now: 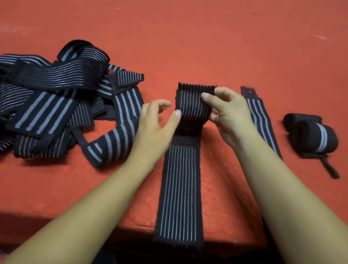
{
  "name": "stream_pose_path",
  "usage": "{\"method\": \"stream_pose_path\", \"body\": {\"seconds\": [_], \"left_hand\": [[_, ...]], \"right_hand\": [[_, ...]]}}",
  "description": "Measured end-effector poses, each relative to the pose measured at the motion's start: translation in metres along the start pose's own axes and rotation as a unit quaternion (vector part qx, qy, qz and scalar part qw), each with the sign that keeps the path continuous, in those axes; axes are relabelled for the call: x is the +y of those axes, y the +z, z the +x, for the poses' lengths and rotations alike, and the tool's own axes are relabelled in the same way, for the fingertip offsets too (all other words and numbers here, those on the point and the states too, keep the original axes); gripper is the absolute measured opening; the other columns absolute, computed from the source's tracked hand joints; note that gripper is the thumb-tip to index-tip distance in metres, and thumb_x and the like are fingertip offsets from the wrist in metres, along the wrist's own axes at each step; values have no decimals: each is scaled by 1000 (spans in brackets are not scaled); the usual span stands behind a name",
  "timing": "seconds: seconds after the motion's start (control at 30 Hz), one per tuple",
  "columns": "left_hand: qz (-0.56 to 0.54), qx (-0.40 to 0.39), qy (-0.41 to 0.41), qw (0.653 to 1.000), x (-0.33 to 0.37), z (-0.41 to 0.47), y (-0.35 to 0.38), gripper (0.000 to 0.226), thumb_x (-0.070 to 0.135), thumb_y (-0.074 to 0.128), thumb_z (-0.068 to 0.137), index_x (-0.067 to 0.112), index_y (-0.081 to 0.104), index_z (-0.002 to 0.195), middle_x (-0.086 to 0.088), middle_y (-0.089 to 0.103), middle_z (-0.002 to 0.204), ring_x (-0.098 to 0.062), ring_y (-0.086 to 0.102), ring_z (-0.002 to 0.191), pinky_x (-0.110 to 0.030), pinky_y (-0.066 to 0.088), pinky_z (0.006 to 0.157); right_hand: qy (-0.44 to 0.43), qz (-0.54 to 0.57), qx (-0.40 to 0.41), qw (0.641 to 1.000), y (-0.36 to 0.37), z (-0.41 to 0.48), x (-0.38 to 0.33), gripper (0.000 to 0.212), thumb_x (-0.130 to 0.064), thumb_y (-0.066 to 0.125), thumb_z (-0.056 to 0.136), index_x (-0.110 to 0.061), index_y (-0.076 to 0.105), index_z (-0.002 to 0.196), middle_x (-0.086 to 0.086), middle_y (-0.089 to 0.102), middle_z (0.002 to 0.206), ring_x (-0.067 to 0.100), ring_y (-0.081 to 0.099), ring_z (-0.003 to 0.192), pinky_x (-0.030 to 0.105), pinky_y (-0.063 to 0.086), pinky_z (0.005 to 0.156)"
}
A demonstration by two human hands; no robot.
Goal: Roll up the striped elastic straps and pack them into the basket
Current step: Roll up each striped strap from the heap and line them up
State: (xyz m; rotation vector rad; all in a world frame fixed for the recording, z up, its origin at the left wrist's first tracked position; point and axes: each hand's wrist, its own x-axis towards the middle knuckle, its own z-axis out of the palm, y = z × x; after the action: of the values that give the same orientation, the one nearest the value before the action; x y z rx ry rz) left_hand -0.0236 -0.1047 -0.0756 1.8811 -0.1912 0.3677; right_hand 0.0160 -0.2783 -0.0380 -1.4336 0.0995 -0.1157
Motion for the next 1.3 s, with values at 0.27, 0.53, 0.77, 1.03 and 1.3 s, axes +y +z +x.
{"method": "stream_pose_path", "body": {"seconds": [0.27, 0.53, 0.77, 1.03, 1.3], "left_hand": [[-84, -65, -29, 994, -21, 30, 20, 12, 17, 58, 100, 16, 70, 103, 13, 67, 80, 6, 60, 75, -19, 47, 75], [-83, -75, 33, 993, -38, 28, 24, 15, 18, 63, 93, 31, 67, 98, 10, 72, 95, -10, 68, 96, -32, 51, 92], [-62, -90, 42, 993, -40, 32, 26, 12, 25, 61, 95, 24, 66, 106, 20, 67, 83, 1, 64, 86, -25, 50, 82], [-119, -97, -5, 988, -33, 31, 26, 12, 32, 59, 99, 26, 70, 99, 4, 68, 81, -7, 58, 74, -32, 47, 70], [-197, -86, 7, 977, -28, 30, 25, 12, -1, 57, 97, 6, 65, 99, 3, 68, 89, -1, 62, 83, -16, 48, 77]], "right_hand": [[6, 6, -20, 1000, -8, -27, 39, 6, -5, 69, 90, -11, 66, 90, 9, 65, 90, 24, 61, 81, 33, 50, 67], [-27, 0, 7, 1000, -10, -24, 61, 12, -10, 67, 93, -13, 56, 96, 1, 60, 69, 7, 53, 53, 21, 41, 46], [-85, -39, -5, 996, -8, -23, 63, 10, -8, 68, 92, -17, 71, 95, -3, 71, 85, 9, 64, 79, 26, 50, 71], [-119, -43, -6, 992, -11, -18, 59, 16, 2, 66, 90, -13, 70, 94, -1, 71, 90, 10, 65, 85, 29, 51, 80], [-142, -58, -15, 988, -8, -21, 56, 9, -9, 69, 91, -17, 72, 94, -1, 72, 90, 9, 65, 84, 26, 51, 76]]}}
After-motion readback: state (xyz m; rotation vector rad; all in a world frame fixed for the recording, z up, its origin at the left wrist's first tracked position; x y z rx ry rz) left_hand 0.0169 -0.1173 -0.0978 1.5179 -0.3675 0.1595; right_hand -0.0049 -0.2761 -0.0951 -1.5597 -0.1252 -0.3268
